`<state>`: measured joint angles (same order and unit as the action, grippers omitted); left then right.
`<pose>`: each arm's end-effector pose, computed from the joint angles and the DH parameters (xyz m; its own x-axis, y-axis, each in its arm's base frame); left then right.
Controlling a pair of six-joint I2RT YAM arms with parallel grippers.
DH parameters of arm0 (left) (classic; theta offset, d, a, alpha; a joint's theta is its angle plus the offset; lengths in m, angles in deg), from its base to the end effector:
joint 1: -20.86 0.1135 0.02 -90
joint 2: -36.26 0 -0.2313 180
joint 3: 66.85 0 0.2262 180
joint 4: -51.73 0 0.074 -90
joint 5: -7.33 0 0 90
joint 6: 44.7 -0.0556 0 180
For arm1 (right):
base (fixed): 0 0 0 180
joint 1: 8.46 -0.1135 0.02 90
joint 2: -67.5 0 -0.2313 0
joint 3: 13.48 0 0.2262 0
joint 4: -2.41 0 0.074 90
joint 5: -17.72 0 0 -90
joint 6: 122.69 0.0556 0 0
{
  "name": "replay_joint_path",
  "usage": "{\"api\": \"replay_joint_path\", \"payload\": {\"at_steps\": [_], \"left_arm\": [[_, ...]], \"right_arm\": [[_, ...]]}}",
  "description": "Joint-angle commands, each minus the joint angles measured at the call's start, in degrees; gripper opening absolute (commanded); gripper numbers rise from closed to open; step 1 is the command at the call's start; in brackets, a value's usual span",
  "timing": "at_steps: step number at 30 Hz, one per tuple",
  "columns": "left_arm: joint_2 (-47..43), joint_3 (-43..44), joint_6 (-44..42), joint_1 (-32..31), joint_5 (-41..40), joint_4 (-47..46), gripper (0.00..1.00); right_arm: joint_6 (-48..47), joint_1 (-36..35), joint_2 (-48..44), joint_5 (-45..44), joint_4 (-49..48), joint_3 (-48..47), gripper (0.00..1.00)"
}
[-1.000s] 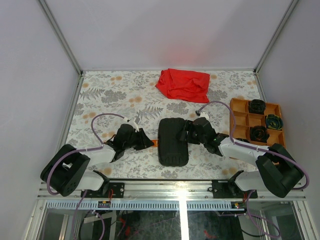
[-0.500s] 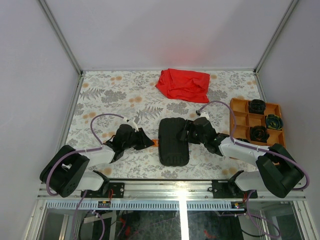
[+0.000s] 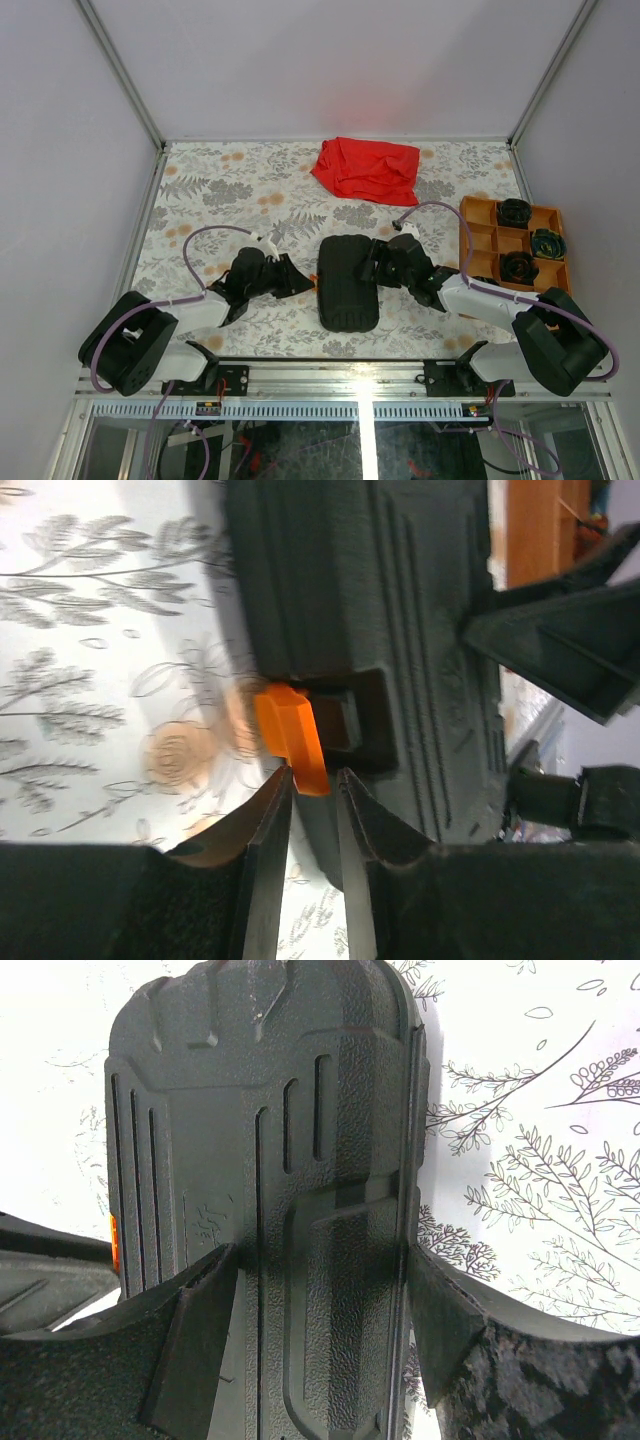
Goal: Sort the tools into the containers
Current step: Close the storage box at the center of the board.
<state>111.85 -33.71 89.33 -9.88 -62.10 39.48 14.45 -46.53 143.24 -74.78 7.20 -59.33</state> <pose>0.1948 -0.1386 0.1214 -0.8249 -0.2666 -0.4986 0.2312 0.6457 -0.7278 0.2106 0.1619 0.1512 -0.7356 0.3541 -0.5776 -0.0715 0.8072 0.5859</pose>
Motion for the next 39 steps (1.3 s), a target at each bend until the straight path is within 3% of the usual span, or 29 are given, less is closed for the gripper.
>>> {"api": "replay_joint_path", "payload": {"at_steps": [1,22,39], "left_arm": [[0.06,0.56,1.41,-0.63,4.69,-8.09,0.23],[2.57,2.42,-0.09,-0.64,2.97,-4.44,0.30],[3.37,5.12,-2.17,-0.64,-2.06,2.88,0.25]], "right_arm": [[-1.91,-0.28,1.07,-1.45,6.47,1.46,0.62],[-1.78,-0.34,1.51,-1.31,6.18,1.50,0.62],[-2.10,-0.34,1.81,-1.10,6.36,1.24,0.62]]}}
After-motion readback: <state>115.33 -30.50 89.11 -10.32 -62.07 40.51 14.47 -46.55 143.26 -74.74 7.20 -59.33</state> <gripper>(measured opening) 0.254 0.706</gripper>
